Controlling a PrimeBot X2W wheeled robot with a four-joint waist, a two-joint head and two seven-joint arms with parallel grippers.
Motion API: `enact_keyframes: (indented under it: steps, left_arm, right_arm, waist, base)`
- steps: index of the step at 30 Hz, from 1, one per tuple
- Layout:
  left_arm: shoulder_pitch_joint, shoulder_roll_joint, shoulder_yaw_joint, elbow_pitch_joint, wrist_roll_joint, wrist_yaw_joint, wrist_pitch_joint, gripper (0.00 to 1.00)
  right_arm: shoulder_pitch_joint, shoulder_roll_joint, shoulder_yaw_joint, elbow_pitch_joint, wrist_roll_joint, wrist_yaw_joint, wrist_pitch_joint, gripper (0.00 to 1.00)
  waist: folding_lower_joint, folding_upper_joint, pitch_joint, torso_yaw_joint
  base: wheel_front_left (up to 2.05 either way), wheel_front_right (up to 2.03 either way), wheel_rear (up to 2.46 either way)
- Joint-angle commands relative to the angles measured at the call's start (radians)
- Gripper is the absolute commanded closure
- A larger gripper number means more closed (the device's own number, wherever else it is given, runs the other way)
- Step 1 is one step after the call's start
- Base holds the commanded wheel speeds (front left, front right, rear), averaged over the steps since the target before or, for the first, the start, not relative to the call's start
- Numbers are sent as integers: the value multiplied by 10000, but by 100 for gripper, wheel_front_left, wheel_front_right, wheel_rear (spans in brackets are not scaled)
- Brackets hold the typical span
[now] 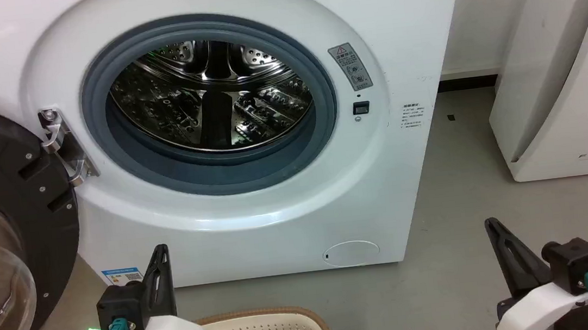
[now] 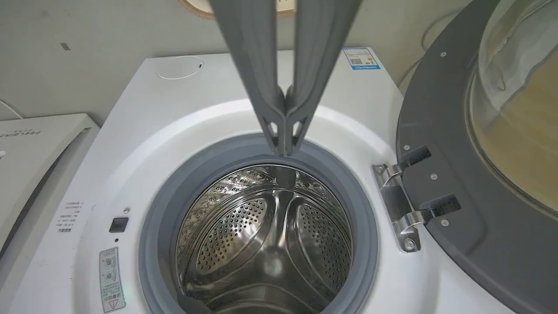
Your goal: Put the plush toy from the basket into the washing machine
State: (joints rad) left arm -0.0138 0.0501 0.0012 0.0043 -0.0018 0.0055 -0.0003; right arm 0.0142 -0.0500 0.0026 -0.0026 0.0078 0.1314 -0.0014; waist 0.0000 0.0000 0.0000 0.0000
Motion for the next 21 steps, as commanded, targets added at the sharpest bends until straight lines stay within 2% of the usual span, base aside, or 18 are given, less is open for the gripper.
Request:
enact_keyframes:
  steps: [1, 21]
  left_arm:
    - [138, 1, -12, -43, 18, -55, 3, 100]
    - [138, 1, -12, -43, 18, -55, 3, 100]
  right_arm:
    - [-142, -2, -26, 26, -78, -7, 14, 100]
    - [-142, -2, -26, 26, -78, -7, 14, 100]
  waist:
    - [0, 0, 0, 0]
    - [0, 0, 0, 0]
  base:
    - [0, 0, 0]
    - [0, 0, 0]
